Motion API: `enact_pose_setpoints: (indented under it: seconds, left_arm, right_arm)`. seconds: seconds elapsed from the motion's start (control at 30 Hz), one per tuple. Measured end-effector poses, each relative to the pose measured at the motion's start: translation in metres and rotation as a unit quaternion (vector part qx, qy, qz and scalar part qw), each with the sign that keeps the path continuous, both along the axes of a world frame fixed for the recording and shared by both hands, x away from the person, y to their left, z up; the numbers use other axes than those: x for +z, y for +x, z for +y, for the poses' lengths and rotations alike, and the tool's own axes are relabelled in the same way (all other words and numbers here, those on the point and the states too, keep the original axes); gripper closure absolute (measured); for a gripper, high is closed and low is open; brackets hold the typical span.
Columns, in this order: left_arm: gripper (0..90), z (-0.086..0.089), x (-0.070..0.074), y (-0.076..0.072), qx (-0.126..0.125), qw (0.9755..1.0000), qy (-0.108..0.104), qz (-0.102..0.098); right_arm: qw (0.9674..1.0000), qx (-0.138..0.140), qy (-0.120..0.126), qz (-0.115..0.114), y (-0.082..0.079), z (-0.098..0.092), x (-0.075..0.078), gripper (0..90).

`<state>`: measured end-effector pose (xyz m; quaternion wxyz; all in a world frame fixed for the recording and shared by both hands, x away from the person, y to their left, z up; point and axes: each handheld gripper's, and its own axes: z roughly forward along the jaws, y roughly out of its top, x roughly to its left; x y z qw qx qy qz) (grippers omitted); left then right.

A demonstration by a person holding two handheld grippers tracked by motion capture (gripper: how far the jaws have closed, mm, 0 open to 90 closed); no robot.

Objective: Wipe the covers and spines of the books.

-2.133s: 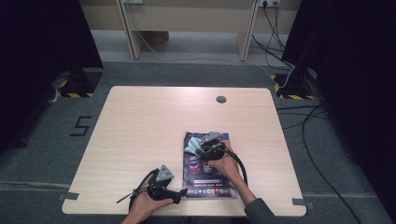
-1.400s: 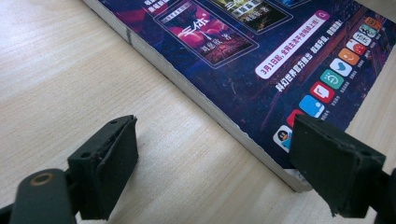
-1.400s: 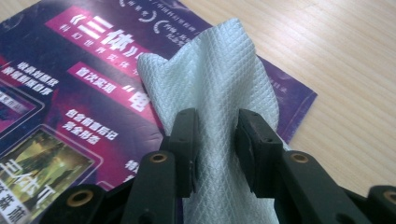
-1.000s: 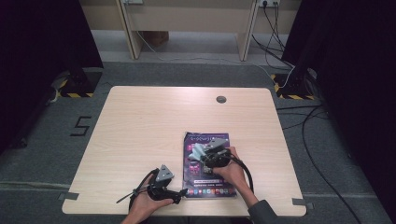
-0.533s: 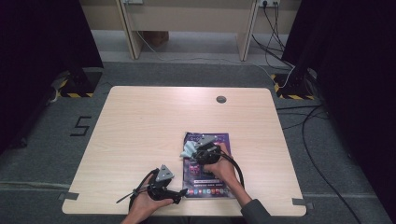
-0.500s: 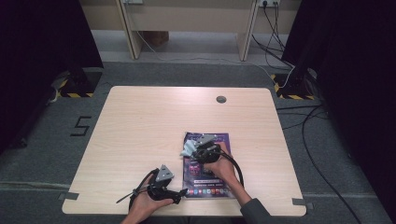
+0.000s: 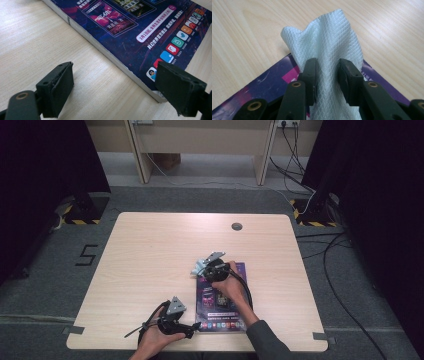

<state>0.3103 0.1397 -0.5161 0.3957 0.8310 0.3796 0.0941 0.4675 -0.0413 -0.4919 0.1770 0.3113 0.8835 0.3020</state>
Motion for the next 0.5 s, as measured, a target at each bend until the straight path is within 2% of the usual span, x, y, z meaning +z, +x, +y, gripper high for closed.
enact_pose_setpoints:
  seconds: [0.1,0.2,0.37,0.5]
  left_arm:
    - [14.6,0.0,0.0,0.0,0.001,1.0,0.0,0.0]
    - [14.5,0.0,0.0,0.0,0.0,1.0,-0.001,0.0]
    - [14.5,0.0,0.0,0.0,-0.001,1.0,0.0,0.0]
    - [14.5,0.0,0.0,0.0,0.0,1.0,0.0,-0.001]
  right_arm:
    - [1.0,-0.007,0.004,0.001,0.004,0.001,-0.001,68.1]
    - [0.9999,-0.002,0.011,-0.002,0.002,-0.002,-0.002,69.2]
    - [0.9995,0.014,0.027,0.011,-0.015,-0.017,-0.003,69.3]
    - [0.9989,0.029,0.035,0.009,-0.033,-0.026,-0.004,69.3]
